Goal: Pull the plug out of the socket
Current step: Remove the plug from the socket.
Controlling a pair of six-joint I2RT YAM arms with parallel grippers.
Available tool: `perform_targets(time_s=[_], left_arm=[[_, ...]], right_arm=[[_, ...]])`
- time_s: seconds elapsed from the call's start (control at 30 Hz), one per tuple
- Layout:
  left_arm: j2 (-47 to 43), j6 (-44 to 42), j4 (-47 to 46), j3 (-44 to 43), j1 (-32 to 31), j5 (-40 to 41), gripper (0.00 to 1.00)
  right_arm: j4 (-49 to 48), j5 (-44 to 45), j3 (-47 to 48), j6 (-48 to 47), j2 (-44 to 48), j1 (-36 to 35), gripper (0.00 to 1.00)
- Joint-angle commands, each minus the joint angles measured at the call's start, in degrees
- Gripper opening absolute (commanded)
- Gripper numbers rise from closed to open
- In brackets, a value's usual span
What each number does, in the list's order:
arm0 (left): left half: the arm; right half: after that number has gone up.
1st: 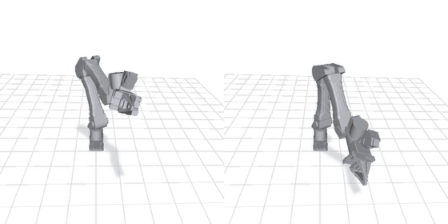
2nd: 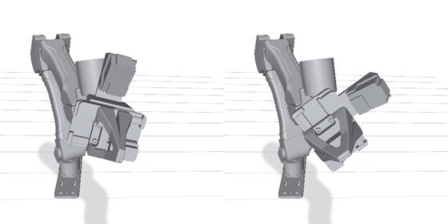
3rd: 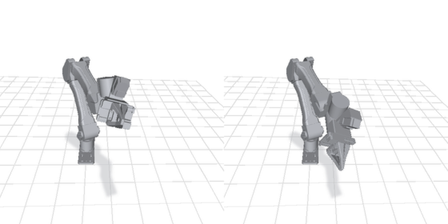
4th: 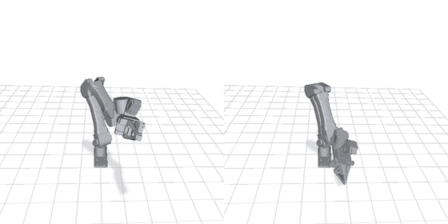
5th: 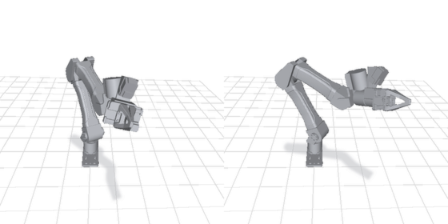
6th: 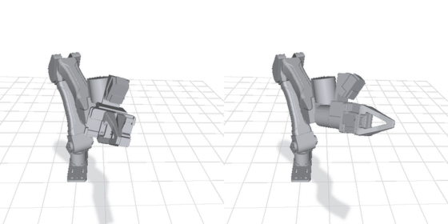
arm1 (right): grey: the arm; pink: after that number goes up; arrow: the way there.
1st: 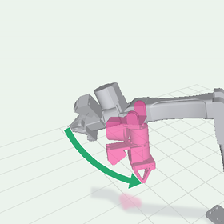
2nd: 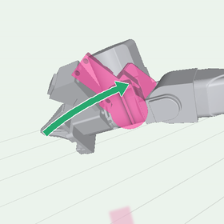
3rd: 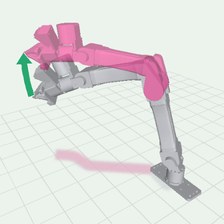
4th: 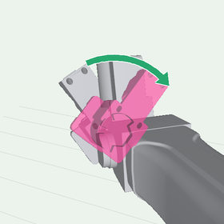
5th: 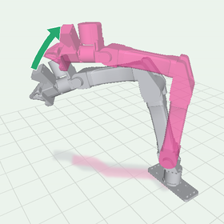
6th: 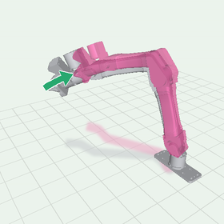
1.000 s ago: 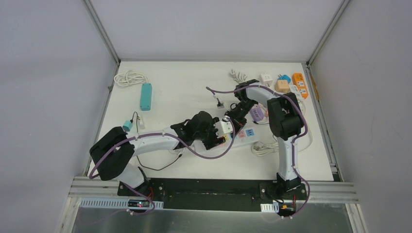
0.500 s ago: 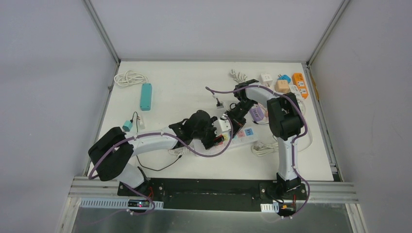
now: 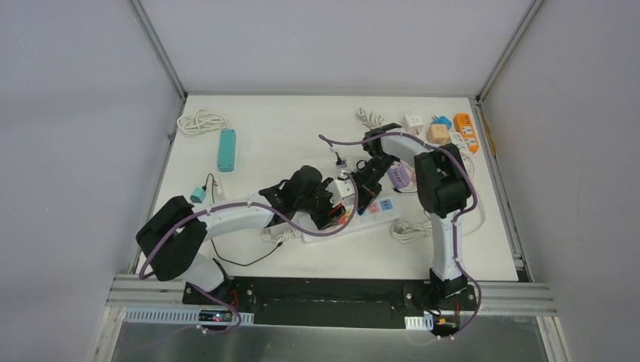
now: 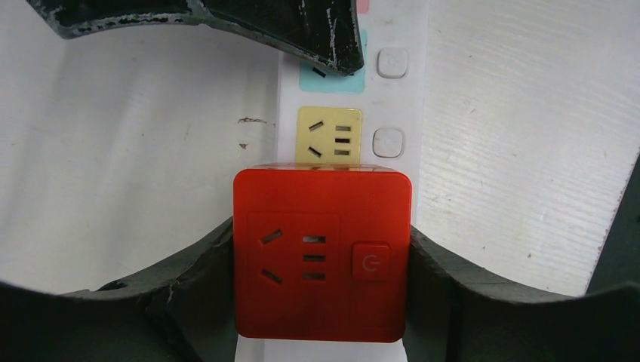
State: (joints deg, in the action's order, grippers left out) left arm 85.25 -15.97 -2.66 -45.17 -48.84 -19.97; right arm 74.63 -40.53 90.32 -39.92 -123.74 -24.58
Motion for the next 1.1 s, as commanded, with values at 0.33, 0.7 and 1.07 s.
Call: perform_targets(time_s=[0.33, 0.7, 1.07], left_arm=[[-1.1, 4.6, 6.8, -5.4, -0.9, 6.2, 0.0], [2.6, -1.0, 18.6, -11.3, -6.7, 24.7, 0.0], [0.8, 5.7, 15.8, -11.6, -4.7, 15.5, 0.0]], right_arm=[[-7.7, 12.3, -0.9, -2.9, -3.3, 0.1, 0.0], [-8.0, 12.6, -1.0, -2.7, -3.1, 0.1, 0.0], [-8.1, 12.8, -1.0, -2.4, -2.9, 0.1, 0.0]])
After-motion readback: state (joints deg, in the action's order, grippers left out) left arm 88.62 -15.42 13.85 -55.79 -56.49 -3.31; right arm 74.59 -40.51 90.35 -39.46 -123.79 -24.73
